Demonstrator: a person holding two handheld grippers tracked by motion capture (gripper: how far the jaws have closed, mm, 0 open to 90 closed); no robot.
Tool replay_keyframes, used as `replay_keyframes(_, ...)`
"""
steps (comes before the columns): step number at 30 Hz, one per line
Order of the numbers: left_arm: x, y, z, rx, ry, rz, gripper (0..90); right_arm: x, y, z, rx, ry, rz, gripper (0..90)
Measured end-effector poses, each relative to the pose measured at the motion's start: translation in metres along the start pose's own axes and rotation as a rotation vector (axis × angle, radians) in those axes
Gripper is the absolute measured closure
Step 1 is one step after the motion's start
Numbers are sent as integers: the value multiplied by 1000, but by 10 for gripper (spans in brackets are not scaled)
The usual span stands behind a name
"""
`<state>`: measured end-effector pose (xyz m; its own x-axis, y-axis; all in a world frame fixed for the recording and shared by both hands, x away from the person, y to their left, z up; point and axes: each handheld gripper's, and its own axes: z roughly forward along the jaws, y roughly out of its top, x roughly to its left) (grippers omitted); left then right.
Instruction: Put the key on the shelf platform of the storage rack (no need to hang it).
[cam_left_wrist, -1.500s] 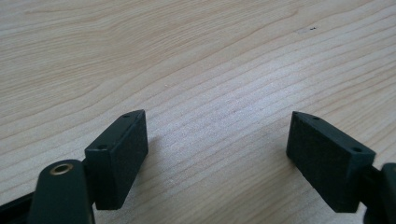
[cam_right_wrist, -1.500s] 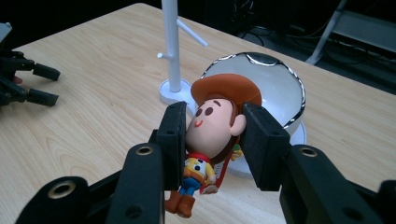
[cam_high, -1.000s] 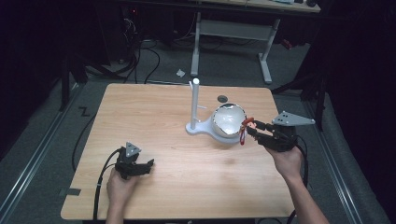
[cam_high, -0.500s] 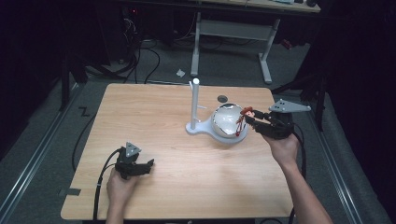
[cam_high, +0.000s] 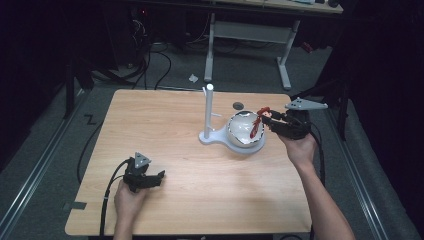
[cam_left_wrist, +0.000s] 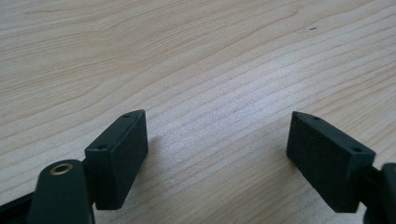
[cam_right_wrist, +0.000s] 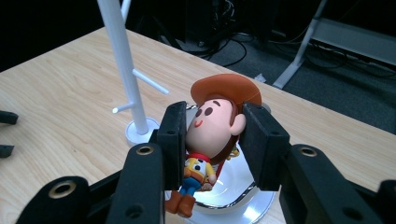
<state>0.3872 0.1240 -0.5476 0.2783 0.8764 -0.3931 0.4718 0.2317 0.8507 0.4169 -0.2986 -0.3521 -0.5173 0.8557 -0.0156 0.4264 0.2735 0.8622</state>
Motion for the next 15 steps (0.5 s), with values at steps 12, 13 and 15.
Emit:
replay_keyframes(12, 0, 0, 0, 1, 1, 2, 209, -6, -4, 15, 29, -11, 24, 625)
replay_keyframes(13, 0, 0, 0, 1, 0, 2, 209, -6, -5, 16, 32, -9, 27, 625)
replay_keyframes(15, 0, 0, 0, 1, 0, 2, 209, -6, -7, 19, 39, -11, 31, 625)
